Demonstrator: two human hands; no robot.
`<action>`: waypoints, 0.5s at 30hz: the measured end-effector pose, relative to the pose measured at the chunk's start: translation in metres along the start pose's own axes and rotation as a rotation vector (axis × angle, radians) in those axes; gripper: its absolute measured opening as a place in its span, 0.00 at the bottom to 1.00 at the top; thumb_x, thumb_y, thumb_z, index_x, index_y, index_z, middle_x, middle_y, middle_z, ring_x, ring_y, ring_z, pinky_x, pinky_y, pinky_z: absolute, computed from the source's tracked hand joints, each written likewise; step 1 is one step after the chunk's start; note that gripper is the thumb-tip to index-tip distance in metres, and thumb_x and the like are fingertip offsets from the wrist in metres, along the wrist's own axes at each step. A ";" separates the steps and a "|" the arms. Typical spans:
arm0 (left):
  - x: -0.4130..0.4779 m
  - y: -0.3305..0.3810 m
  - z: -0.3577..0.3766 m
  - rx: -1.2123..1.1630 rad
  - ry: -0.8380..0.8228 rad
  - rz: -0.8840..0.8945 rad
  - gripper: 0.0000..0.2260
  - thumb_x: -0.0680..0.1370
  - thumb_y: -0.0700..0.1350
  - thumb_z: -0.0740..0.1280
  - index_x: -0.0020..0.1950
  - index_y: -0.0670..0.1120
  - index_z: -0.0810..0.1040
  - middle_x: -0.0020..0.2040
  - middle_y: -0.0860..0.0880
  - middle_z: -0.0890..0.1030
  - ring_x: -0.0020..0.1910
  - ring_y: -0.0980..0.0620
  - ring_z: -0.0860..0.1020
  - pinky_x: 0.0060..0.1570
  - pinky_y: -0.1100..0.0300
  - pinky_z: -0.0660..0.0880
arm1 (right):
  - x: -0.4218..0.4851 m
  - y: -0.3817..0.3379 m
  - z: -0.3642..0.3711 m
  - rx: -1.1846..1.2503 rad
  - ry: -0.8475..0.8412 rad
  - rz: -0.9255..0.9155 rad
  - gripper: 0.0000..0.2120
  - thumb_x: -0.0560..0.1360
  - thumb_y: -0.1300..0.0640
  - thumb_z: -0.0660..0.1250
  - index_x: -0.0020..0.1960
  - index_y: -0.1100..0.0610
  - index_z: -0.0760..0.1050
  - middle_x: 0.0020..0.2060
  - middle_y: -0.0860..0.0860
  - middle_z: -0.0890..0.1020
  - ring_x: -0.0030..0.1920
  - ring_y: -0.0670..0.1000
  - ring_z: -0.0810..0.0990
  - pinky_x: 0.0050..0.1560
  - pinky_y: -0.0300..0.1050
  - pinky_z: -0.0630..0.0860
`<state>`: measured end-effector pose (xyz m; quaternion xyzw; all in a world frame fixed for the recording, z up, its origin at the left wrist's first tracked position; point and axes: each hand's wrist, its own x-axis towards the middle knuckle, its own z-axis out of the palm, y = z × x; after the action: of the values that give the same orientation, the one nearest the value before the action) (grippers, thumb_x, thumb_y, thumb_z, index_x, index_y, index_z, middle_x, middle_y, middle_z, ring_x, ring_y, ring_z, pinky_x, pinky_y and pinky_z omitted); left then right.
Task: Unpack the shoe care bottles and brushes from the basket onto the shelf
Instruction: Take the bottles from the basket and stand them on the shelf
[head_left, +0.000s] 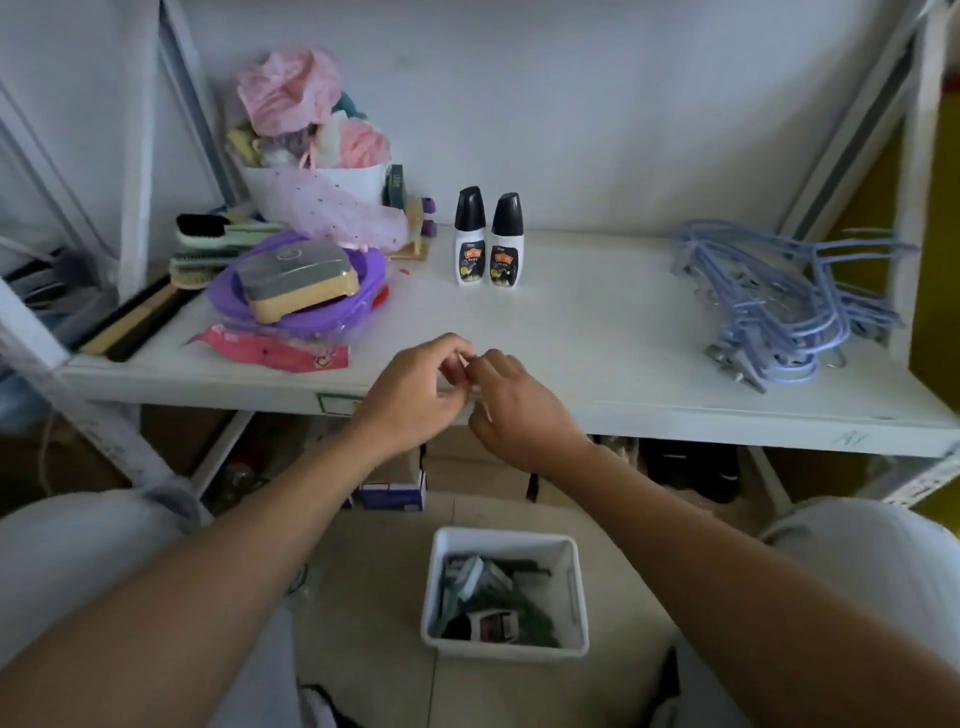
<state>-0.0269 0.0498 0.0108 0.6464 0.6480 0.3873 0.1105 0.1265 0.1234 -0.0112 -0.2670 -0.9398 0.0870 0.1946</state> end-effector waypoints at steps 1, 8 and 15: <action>-0.016 -0.001 0.004 -0.003 0.002 -0.016 0.10 0.75 0.40 0.71 0.55 0.49 0.77 0.42 0.54 0.82 0.39 0.61 0.79 0.40 0.67 0.74 | -0.009 -0.004 0.005 -0.037 -0.023 -0.047 0.24 0.72 0.60 0.63 0.68 0.57 0.67 0.54 0.54 0.75 0.52 0.55 0.74 0.44 0.52 0.79; -0.096 -0.066 0.089 0.343 -0.566 -0.283 0.27 0.77 0.42 0.68 0.73 0.48 0.61 0.50 0.46 0.78 0.44 0.44 0.81 0.44 0.45 0.80 | -0.068 0.020 0.076 -0.106 -0.708 0.129 0.14 0.78 0.60 0.59 0.63 0.57 0.72 0.59 0.57 0.78 0.55 0.59 0.79 0.47 0.49 0.74; -0.126 -0.109 0.175 0.333 -0.891 -0.391 0.15 0.82 0.42 0.60 0.68 0.48 0.74 0.63 0.43 0.79 0.60 0.42 0.78 0.59 0.54 0.76 | -0.135 0.071 0.168 0.073 -0.943 0.574 0.17 0.82 0.58 0.58 0.69 0.59 0.72 0.65 0.59 0.77 0.65 0.61 0.76 0.61 0.51 0.73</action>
<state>0.0215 0.0108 -0.2223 0.6243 0.6997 -0.0621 0.3417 0.1957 0.1010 -0.2263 -0.4375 -0.8111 0.2791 -0.2698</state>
